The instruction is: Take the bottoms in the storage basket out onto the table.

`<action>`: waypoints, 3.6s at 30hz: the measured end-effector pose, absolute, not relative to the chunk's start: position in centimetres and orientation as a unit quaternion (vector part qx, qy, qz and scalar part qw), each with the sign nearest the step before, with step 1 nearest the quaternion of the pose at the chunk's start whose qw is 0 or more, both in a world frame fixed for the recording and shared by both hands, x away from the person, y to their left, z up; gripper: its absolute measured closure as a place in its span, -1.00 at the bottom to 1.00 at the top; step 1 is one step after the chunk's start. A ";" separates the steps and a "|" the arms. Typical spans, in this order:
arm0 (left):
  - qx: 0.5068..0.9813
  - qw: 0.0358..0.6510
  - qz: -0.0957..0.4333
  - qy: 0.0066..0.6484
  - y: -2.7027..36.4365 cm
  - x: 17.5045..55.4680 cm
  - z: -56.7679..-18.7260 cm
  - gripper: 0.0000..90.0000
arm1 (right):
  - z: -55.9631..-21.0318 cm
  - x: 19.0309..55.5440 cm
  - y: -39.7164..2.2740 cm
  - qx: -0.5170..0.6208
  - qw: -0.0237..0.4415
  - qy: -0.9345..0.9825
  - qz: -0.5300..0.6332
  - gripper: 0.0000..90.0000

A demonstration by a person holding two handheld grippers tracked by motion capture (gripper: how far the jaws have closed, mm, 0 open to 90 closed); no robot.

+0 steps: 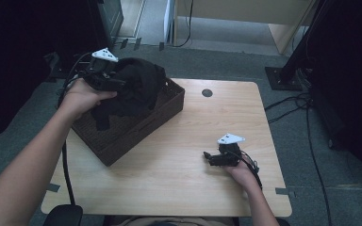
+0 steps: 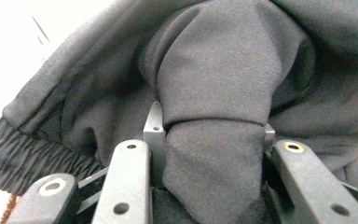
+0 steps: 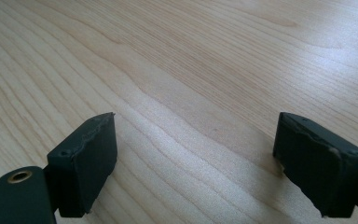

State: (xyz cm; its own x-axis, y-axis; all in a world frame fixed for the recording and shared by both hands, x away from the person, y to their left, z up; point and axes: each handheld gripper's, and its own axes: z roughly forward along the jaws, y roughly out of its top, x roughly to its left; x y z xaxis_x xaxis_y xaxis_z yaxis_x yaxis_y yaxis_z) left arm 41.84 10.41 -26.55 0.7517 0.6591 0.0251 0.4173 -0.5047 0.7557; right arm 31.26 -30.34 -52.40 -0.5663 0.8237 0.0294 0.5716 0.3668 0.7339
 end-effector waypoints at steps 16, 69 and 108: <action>0.873 0.417 0.123 0.222 4.9 36.0 -23.8 0.39 | -52.4 31.3 -30.3 0.431 0.175 0.808 0.361 -0.70; 0.905 0.365 -0.009 0.218 0.1 34.7 -42.1 -0.24 | -52.4 31.2 -30.3 0.430 0.177 0.808 0.362 -0.70; 0.900 0.339 0.069 0.264 8.9 40.2 -40.6 0.32 | -52.4 30.8 -30.2 0.439 0.179 0.804 0.358 -0.69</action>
State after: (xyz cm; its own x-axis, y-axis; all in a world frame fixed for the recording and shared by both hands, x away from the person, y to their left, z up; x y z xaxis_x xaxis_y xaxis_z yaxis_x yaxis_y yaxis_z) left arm 40.17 8.88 -40.65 0.8509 0.5226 -0.0537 0.4285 -0.6312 0.6465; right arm 30.78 -30.20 -52.40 -0.5501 0.8347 0.0275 0.5783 0.3570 0.7336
